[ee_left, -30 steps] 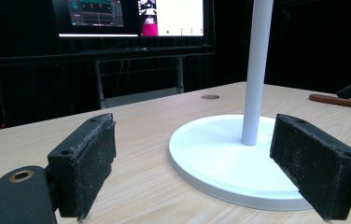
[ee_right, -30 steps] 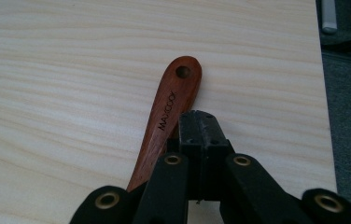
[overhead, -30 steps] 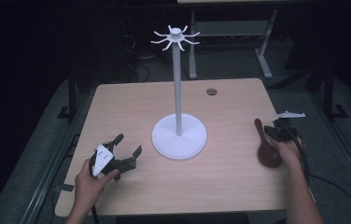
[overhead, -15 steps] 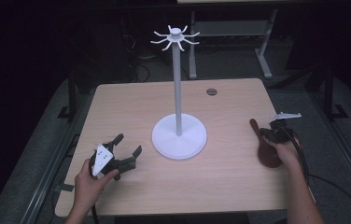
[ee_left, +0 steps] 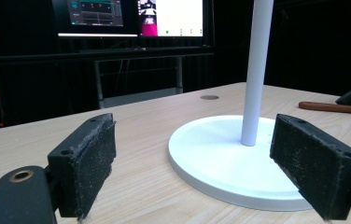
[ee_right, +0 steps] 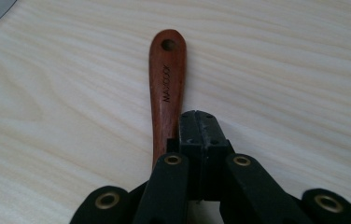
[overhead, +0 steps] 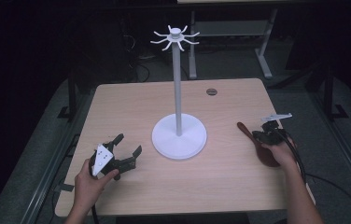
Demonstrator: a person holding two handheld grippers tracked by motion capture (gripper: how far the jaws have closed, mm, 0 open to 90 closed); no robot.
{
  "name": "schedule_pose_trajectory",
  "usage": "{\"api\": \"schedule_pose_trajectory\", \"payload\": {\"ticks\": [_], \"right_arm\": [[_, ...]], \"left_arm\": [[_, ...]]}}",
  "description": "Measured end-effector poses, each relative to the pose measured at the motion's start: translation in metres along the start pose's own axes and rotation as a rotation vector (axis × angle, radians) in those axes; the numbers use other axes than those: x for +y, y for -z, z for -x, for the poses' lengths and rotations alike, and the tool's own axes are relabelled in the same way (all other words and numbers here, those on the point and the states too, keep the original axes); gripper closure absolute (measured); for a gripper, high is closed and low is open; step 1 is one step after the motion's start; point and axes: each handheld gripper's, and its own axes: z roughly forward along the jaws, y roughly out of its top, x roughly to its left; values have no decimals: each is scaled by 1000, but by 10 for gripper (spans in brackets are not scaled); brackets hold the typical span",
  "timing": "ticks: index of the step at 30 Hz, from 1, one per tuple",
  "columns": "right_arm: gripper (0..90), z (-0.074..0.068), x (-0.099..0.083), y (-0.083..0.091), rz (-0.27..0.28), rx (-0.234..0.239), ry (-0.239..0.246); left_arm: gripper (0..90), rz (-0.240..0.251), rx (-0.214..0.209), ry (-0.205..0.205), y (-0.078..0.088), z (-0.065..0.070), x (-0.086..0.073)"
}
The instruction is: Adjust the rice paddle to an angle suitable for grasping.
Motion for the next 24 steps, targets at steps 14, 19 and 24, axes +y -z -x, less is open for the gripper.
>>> {"api": "schedule_pose_trajectory", "payload": {"ticks": [14, 19, 24], "right_arm": [[898, -32, 2, 1, -22, 68, 104], [897, -38, 2, 1, -22, 75, 128], [888, -34, 6, 14, 35, 73, 108]], "left_arm": [[137, -1, -2, -10, -1, 0, 0], [138, -1, -4, -13, -1, 1, 0], [137, -2, -4, -12, -1, 0, 0]]}}
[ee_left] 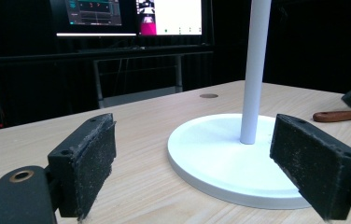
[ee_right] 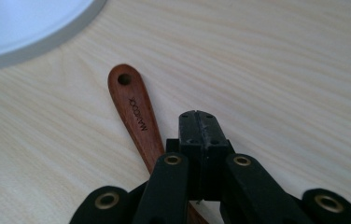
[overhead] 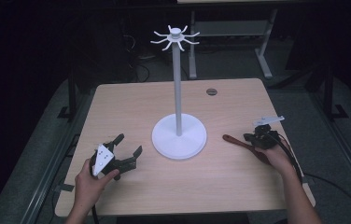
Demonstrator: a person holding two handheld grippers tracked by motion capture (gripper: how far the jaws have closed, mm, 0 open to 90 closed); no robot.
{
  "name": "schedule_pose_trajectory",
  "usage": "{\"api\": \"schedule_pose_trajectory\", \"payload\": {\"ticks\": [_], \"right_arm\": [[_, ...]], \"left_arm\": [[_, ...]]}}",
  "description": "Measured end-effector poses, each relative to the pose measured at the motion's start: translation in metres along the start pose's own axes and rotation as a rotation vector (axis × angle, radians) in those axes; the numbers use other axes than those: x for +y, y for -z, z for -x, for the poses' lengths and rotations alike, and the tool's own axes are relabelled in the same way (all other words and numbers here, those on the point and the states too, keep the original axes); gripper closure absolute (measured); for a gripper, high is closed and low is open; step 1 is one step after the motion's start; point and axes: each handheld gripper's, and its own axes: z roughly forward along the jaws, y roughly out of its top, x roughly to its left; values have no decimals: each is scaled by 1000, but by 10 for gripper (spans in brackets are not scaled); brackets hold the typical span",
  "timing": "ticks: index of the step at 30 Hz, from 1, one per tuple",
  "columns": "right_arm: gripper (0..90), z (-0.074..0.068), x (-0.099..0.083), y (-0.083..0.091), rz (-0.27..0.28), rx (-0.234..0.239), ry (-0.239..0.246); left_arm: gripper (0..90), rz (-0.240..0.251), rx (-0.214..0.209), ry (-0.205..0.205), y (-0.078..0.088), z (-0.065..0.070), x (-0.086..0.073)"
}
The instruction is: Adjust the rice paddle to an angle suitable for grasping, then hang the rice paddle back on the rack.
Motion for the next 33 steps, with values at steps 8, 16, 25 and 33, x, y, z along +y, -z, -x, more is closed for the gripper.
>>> {"api": "schedule_pose_trajectory", "payload": {"ticks": [8, 16, 25, 33], "right_arm": [[701, 3, -1, 14, -33, 19, 29], [573, 0, 5, 19, -75, 52, 76], [507, -6, 12, 24, -131, 78, 128], [517, -7, 17, 25, -219, 100, 194]], "left_arm": [[137, 0, 1, 4, 1, 0, 0], [137, 3, 0, 3, 1, -1, 0], [138, 5, 1, 7, 1, 1, -1], [137, 5, -3, -5, 1, 1, 0]]}}
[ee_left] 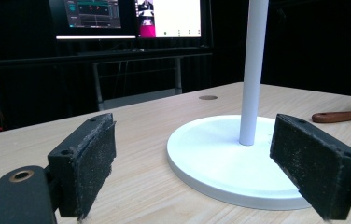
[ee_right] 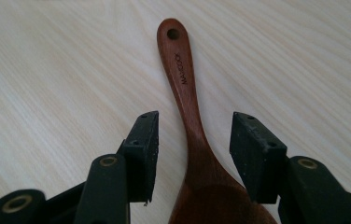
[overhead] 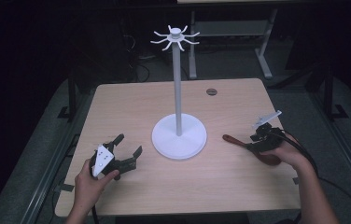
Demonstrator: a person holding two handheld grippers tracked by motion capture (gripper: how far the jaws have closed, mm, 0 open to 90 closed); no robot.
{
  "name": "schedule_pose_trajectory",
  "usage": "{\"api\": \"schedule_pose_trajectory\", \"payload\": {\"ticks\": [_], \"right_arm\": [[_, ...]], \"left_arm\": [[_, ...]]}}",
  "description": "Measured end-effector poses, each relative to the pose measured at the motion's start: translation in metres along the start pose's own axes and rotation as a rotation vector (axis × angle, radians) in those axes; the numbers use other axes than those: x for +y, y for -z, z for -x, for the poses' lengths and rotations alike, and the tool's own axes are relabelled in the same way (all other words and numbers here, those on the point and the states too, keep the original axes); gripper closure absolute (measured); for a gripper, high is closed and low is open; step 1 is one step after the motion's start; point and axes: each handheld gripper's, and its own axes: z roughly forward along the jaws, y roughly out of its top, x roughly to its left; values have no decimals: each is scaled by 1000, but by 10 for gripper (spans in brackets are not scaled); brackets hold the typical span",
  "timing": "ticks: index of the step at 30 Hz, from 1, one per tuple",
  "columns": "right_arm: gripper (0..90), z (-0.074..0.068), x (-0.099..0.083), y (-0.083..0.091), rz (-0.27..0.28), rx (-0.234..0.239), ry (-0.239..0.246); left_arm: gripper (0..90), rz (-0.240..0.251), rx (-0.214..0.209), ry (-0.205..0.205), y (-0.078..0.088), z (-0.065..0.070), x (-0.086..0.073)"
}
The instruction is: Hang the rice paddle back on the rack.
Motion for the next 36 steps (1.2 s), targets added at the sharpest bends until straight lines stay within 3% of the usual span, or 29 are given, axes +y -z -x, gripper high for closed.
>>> {"api": "schedule_pose_trajectory", "payload": {"ticks": [3, 17, 22, 36], "right_arm": [[523, 0, 8, 0, -57, 13, 36], [579, 6, 26, -14, -166, 45, 97], [610, 8, 34, -25, -238, 56, 131], [721, 9, 36, -41, -307, 77, 137]], "left_arm": [[137, 1, -1, -3, 0, 0, 0], [137, -4, -7, -20, 0, 1, 0], [137, -5, -9, -20, 0, 1, 0], [137, -4, -13, -26, 0, 1, 0]]}}
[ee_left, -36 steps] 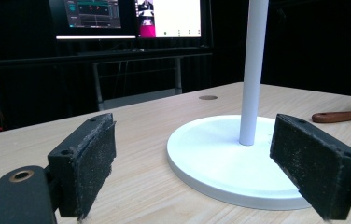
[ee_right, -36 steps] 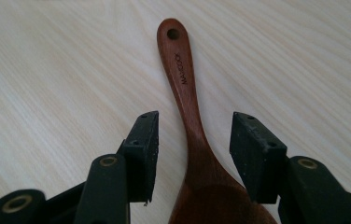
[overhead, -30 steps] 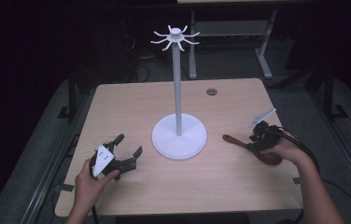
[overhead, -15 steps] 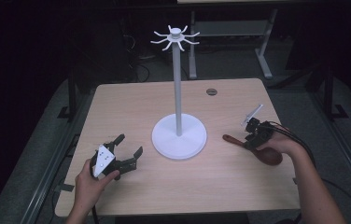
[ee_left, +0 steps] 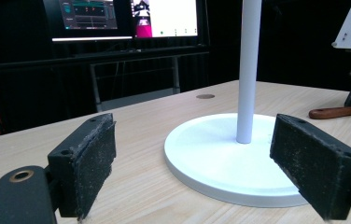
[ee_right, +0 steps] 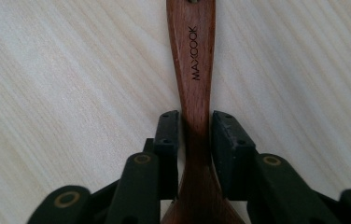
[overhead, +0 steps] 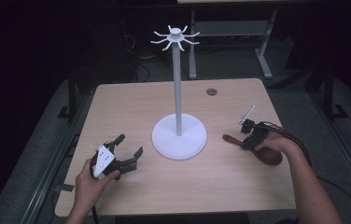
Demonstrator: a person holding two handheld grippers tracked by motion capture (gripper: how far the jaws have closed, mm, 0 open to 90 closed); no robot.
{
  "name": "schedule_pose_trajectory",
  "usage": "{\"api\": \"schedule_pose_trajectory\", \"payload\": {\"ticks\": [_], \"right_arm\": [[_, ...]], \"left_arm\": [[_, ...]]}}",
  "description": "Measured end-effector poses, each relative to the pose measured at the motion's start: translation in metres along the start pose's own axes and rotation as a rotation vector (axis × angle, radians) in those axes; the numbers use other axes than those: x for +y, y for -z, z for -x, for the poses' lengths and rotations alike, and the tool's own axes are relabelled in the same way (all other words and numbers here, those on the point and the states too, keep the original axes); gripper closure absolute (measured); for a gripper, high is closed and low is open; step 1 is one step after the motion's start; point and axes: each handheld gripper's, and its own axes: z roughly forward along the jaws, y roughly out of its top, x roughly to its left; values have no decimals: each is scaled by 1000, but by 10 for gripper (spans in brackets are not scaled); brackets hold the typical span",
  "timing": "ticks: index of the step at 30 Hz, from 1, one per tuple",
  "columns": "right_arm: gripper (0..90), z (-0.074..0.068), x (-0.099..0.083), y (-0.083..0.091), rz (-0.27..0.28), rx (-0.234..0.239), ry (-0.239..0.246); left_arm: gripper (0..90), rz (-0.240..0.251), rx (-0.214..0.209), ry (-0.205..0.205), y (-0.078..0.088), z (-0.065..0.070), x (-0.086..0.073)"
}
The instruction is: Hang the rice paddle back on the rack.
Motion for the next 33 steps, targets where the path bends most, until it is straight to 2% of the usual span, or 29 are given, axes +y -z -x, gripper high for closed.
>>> {"api": "schedule_pose_trajectory", "payload": {"ticks": [6, 11, 18, 27, 33], "right_arm": [[743, 0, 5, 0, -42, -2, 4], [770, 1, 9, -1, -69, 18, -5], [777, 0, 8, -1, -69, 16, -8], [779, 1, 5, 0, -39, 16, -5], [780, 3, -2, 8, 45, 30, -25]], "left_arm": [[138, 2, -2, -7, 0, 1, 0], [137, 1, -5, -11, 0, 1, 0], [138, 1, -5, -10, 0, 1, 0], [137, 1, -4, -5, 0, 0, 0], [137, 3, -5, -6, 0, 1, 0]]}}
